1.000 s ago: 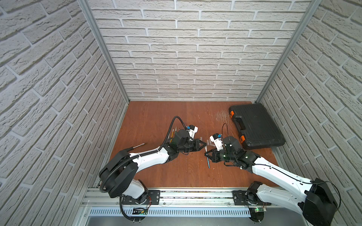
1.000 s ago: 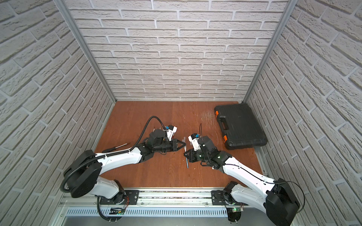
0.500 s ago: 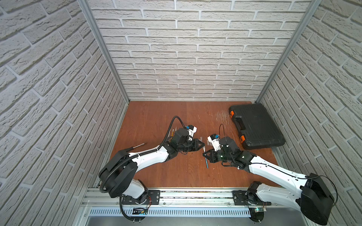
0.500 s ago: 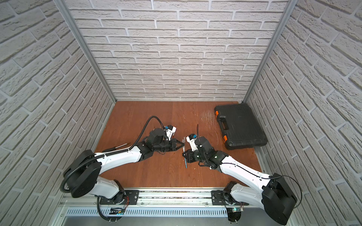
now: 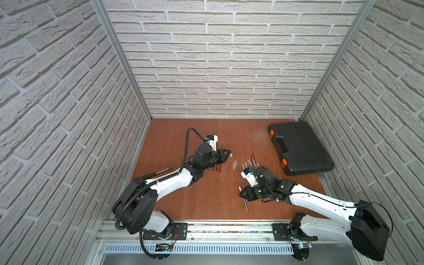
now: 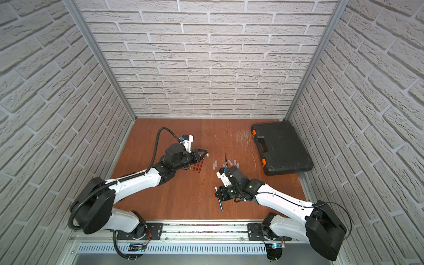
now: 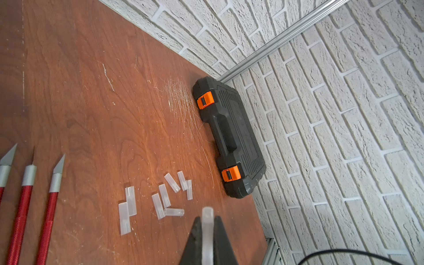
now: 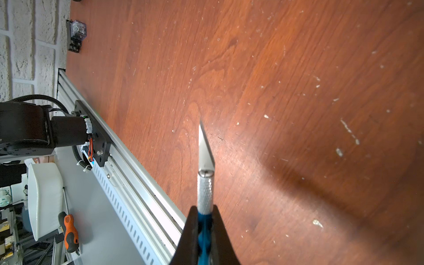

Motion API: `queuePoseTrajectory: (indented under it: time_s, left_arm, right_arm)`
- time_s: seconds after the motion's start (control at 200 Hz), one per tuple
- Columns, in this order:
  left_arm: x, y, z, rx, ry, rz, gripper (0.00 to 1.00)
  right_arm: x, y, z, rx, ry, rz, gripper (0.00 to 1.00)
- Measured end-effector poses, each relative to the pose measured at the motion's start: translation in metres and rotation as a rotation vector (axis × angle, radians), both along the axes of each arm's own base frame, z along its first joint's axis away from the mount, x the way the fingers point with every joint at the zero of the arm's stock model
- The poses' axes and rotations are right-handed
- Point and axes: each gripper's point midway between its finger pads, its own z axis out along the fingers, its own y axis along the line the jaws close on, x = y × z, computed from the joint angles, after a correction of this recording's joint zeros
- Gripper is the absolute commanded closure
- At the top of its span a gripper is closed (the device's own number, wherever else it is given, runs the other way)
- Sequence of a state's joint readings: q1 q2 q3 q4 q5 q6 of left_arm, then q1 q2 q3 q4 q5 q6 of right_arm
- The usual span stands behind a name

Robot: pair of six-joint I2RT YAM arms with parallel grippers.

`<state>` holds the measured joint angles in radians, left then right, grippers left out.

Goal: Remove protective caps from carving knives
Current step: Place the protective sleeve at the center of the board.

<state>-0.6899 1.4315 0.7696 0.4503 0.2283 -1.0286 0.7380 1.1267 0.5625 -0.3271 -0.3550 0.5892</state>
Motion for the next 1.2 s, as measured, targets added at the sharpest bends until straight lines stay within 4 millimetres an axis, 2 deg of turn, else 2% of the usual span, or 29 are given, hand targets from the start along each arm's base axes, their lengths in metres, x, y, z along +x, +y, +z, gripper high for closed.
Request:
queuePoseTrajectory:
  time_s: [0.175, 0.285, 0.43, 0.625, 0.765, 0.87, 0.975, 1.2]
  left_arm:
    - [0.005, -0.005, 0.003, 0.022, 0.003, -0.007, 1.00]
    - [0.011, -0.013, -0.006, 0.063, 0.031, -0.024, 1.00]
    - [0.012, -0.027, -0.041, 0.150, 0.107, -0.061, 1.00]
    - [0.001, -0.059, -0.089, 0.256, 0.195, -0.136, 0.99]
    - [-0.002, -0.085, -0.107, 0.323, 0.207, -0.178, 0.99]
    - [-0.002, -0.097, -0.117, 0.362, 0.205, -0.190, 0.98]
    - [-0.003, -0.099, -0.130, 0.406, 0.216, -0.188, 0.98]
    - [-0.002, -0.087, -0.151, 0.483, 0.244, -0.155, 0.93]
  right_arm:
    - [0.002, -0.012, 0.006, -0.029, -0.039, -0.034, 0.97]
    - [0.004, -0.027, 0.012, -0.078, -0.083, -0.079, 0.97]
    - [0.008, -0.049, 0.025, -0.156, -0.138, -0.141, 0.97]
    - [0.012, -0.065, 0.040, -0.210, -0.183, -0.188, 0.97]
    - [0.010, -0.076, 0.035, -0.263, -0.177, -0.202, 0.97]
    - [0.008, -0.080, 0.035, -0.274, -0.176, -0.206, 0.97]
    - [0.007, -0.080, 0.037, -0.266, -0.183, -0.208, 0.97]
    - [0.006, -0.081, 0.036, -0.266, -0.182, -0.207, 0.97]
